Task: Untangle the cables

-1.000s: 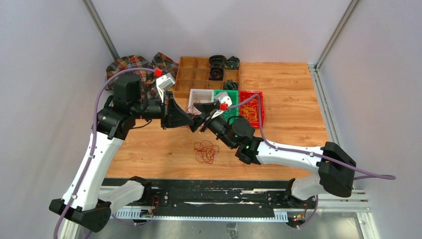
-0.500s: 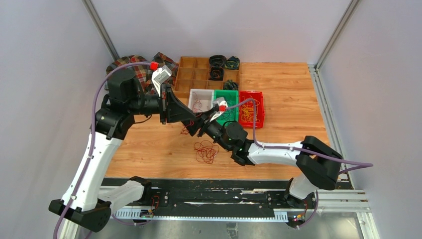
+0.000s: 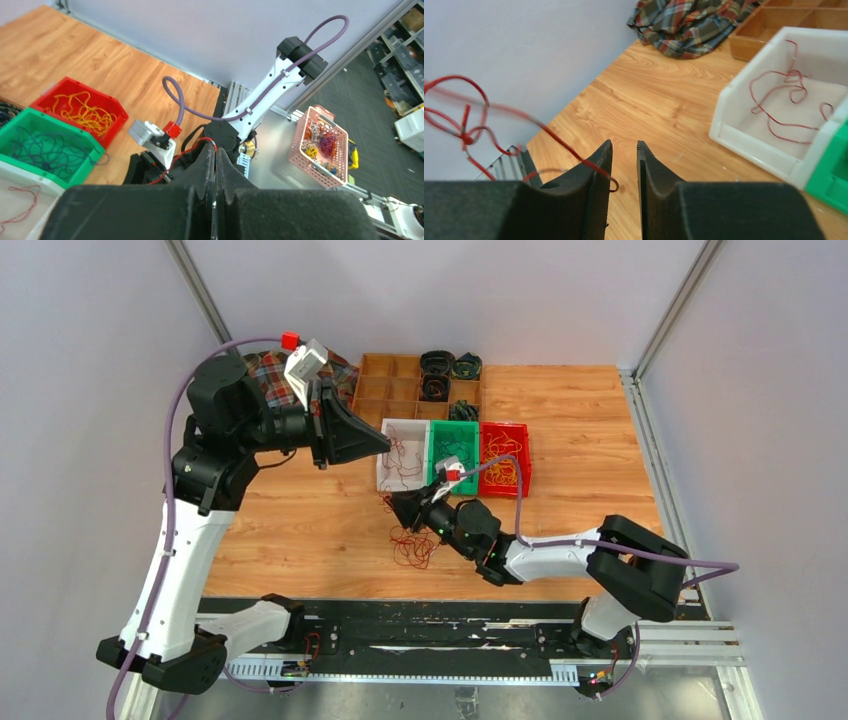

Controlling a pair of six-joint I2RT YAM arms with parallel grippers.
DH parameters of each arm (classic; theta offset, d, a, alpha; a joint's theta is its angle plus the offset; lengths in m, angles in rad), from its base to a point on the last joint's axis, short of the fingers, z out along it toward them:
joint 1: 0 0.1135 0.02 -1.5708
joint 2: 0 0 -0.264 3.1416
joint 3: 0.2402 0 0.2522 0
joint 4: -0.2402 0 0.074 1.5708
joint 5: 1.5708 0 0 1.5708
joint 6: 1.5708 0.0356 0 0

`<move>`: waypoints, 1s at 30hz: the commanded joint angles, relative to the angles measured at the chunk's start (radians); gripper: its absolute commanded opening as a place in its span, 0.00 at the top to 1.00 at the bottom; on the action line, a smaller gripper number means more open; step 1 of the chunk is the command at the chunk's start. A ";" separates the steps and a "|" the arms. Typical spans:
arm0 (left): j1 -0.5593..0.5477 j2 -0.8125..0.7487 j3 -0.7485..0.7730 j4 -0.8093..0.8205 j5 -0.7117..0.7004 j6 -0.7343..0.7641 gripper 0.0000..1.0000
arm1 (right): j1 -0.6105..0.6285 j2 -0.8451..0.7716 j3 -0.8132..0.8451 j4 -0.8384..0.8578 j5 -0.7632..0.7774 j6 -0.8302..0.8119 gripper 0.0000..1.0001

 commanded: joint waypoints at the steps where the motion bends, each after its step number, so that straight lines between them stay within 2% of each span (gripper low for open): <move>1: -0.004 0.026 0.099 0.013 -0.007 0.007 0.99 | -0.025 0.021 -0.066 -0.002 0.082 0.007 0.77; 5: -0.005 0.044 0.181 -0.030 -0.023 0.044 1.00 | -0.037 0.022 -0.102 -0.020 0.115 0.008 0.82; 10: -0.004 0.069 0.316 -0.082 -0.066 0.100 0.99 | -0.047 0.030 -0.153 -0.027 0.143 0.015 0.83; 12: -0.003 0.088 0.392 -0.120 -0.095 0.135 1.00 | -0.048 0.034 -0.168 -0.021 0.145 0.007 0.82; 14: -0.004 0.112 0.477 -0.147 -0.127 0.166 1.00 | -0.048 0.036 -0.179 -0.017 0.154 0.005 0.74; 16: -0.004 0.131 0.513 -0.161 -0.139 0.174 1.00 | -0.048 0.029 -0.187 -0.007 0.158 -0.001 0.71; 21: -0.003 0.126 0.455 -0.173 -0.159 0.211 1.00 | -0.051 -0.024 -0.189 -0.031 0.165 -0.029 0.70; 24: -0.003 0.117 0.392 -0.173 -0.167 0.240 1.00 | -0.055 -0.096 -0.192 -0.066 0.168 -0.058 0.63; 30: -0.003 0.116 0.264 -0.162 -0.185 0.304 1.00 | -0.057 -0.254 -0.180 -0.260 0.210 -0.095 0.49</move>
